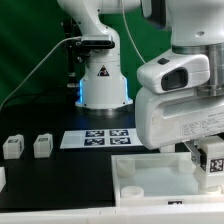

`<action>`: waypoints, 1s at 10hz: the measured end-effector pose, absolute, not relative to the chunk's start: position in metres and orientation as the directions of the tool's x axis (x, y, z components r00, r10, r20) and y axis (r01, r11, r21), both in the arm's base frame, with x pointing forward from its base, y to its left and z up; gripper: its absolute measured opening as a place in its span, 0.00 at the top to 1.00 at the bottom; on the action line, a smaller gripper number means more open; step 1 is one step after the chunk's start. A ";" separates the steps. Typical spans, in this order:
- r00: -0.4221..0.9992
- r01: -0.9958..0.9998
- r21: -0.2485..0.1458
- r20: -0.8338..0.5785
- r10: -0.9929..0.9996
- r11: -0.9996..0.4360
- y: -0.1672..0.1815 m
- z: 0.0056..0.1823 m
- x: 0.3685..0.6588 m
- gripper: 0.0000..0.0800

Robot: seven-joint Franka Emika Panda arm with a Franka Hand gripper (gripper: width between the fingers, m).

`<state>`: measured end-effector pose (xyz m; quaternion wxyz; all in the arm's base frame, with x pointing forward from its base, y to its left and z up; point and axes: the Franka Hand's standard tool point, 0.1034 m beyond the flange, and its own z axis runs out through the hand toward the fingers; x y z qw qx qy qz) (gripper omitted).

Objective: Assemble one leg

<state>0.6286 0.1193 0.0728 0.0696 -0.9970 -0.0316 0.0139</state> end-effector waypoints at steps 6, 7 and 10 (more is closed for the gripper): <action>0.634 -0.773 -0.098 -0.140 -0.761 -0.626 0.113 0.071 0.632 0.62; 0.507 -0.862 -0.079 -0.164 -0.846 -0.501 0.116 0.070 0.631 0.63; 0.111 -0.994 -0.023 -0.209 -0.972 -0.109 0.125 0.065 0.627 0.63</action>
Offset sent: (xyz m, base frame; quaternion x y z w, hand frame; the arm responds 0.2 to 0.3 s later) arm -0.0043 0.0041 -0.0112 0.0655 -0.0253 0.3896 0.9183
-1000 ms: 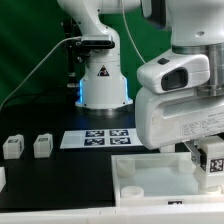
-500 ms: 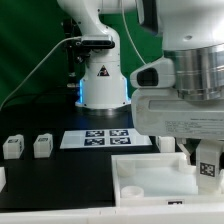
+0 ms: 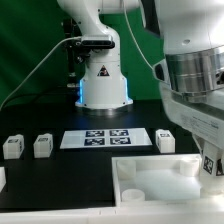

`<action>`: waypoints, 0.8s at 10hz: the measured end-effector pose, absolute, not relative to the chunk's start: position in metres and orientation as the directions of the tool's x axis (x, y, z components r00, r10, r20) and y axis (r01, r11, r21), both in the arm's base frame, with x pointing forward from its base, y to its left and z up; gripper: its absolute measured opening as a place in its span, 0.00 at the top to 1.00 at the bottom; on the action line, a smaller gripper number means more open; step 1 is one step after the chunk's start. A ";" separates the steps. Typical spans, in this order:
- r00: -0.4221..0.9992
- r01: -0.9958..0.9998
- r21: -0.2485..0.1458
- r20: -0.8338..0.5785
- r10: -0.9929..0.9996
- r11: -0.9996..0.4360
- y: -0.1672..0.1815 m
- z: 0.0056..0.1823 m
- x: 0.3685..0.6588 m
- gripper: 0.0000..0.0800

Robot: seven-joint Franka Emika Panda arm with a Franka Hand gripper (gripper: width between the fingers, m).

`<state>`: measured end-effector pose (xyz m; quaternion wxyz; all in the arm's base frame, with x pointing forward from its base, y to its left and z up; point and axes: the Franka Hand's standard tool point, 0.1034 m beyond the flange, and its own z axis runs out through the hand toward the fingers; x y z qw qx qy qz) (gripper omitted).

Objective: Assemble one leg

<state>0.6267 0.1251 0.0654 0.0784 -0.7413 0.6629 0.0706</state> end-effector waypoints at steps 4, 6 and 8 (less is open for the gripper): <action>-0.398 -0.911 0.007 -0.269 -0.877 0.412 0.131 0.059 0.625 0.41; -0.333 -0.937 -0.011 -0.269 -0.904 0.349 0.131 0.058 0.625 0.27; -0.082 -0.993 -0.060 -0.257 -0.963 0.101 0.131 0.060 0.623 0.19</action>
Offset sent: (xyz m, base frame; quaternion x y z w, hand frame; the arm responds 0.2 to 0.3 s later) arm 0.0000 0.0000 0.0000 0.0000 0.0000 0.0000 1.0000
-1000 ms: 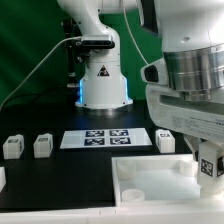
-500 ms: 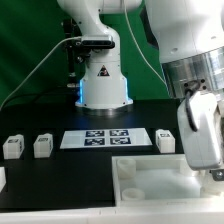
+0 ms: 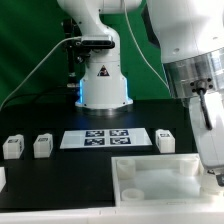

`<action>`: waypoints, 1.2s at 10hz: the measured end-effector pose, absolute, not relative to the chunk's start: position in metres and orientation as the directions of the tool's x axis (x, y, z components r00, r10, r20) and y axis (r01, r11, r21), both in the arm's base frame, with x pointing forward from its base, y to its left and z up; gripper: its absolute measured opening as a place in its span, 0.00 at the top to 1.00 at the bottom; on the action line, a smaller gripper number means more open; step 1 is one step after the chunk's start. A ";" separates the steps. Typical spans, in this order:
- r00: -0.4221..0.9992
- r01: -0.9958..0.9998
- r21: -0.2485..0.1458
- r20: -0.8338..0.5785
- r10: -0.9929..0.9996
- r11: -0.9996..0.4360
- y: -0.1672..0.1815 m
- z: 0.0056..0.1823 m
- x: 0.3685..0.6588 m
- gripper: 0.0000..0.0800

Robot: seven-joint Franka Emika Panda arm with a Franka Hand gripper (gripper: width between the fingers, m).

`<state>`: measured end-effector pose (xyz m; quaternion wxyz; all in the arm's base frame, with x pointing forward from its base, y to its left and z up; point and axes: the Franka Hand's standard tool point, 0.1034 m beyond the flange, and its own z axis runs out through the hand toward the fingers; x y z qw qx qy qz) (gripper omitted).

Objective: Assemble one leg

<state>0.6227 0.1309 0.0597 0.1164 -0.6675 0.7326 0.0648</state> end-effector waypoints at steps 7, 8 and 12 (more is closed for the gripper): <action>0.864 -0.503 -0.178 -0.078 -0.497 -0.846 0.130 0.064 0.624 0.19; 0.964 -0.264 -0.182 -0.024 -0.264 -0.947 0.119 0.064 0.626 0.19; 0.961 -0.277 -0.184 -0.027 -0.277 -0.943 0.121 0.064 0.626 0.34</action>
Offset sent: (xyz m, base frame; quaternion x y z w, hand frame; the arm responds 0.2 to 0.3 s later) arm 0.0000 0.0000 0.0000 0.0000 0.0000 -0.2667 0.9638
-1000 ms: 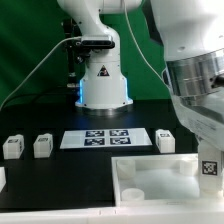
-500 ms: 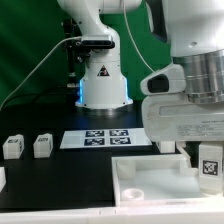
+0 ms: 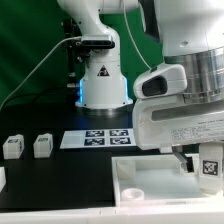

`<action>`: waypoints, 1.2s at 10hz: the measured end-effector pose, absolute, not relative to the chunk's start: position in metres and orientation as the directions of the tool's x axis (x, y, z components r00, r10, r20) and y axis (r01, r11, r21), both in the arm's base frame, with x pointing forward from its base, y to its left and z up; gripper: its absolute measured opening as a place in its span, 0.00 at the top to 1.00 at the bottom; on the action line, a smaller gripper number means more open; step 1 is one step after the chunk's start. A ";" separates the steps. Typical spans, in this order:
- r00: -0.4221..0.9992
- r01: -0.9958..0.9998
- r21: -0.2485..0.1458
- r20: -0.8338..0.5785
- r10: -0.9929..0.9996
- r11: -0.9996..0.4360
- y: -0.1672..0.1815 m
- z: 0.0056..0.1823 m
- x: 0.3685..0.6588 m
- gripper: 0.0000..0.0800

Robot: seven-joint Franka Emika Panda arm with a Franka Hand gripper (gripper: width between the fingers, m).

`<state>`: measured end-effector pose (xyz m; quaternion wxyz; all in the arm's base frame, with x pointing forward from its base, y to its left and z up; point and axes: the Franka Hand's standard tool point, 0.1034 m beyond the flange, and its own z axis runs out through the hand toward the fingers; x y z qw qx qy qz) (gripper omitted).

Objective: Assemble one leg

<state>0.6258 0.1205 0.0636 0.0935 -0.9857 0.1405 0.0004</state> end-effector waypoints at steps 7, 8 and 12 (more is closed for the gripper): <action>0.535 -0.844 -0.125 -0.152 -0.831 -0.521 0.121 0.061 0.624 0.64; 0.367 -0.930 -0.101 -0.194 -0.910 -0.354 0.126 0.059 0.623 0.64; -0.201 -0.974 -0.042 -0.293 -0.935 0.223 0.126 0.056 0.630 0.65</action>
Offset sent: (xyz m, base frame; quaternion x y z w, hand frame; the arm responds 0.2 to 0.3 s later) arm 0.0000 0.0000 0.0000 0.0000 0.0000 0.3523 0.9359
